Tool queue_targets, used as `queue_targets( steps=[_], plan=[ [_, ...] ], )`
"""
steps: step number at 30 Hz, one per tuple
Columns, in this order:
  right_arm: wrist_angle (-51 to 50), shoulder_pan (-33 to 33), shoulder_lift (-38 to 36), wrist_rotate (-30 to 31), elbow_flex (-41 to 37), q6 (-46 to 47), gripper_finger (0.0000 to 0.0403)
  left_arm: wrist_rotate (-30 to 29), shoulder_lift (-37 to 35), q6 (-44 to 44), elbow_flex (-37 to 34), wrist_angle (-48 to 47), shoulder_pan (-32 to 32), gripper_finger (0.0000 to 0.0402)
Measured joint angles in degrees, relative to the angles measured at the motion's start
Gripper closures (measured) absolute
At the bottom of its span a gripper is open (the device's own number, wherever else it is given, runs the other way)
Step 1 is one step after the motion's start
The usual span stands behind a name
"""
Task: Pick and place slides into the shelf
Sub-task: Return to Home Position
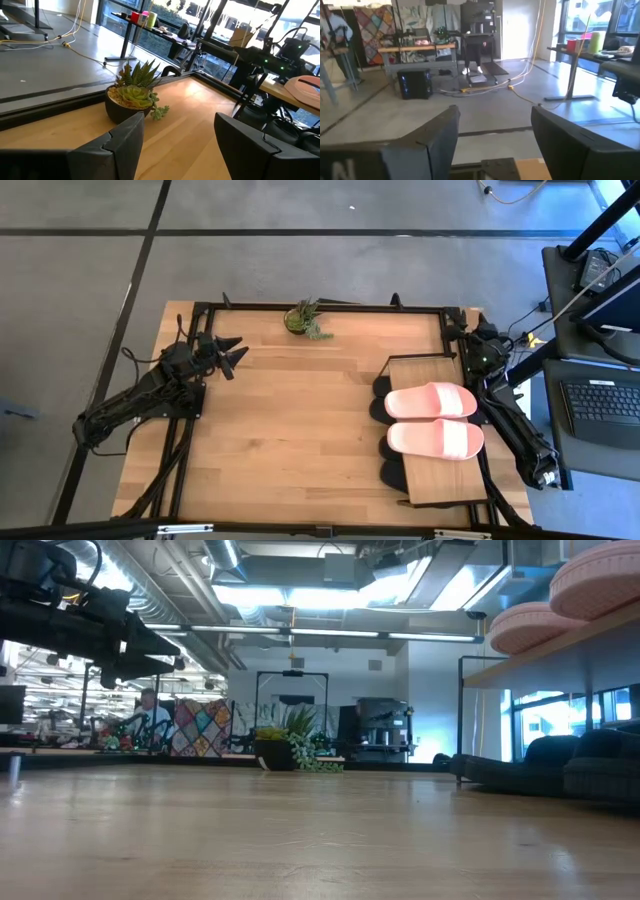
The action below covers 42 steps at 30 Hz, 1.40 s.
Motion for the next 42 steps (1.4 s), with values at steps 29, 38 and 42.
queue_targets(
  steps=[29,38,42],
  plan=[
    [0.46,0.37,0.02,0.35,-0.26,3.68,0.0156,0.0,0.0,0.04,0.0,0.0,0.01,0.0172],
    [0.49,0.39,0.02,0.35,-0.26,3.76,0.0156,0.0,0.0,0.04,0.0,0.0,0.02,0.0172],
    [0.49,0.41,0.02,0.35,-0.26,3.68,0.0156,0.0,0.0,0.04,0.0,0.01,-0.01,0.0172]
  ],
)
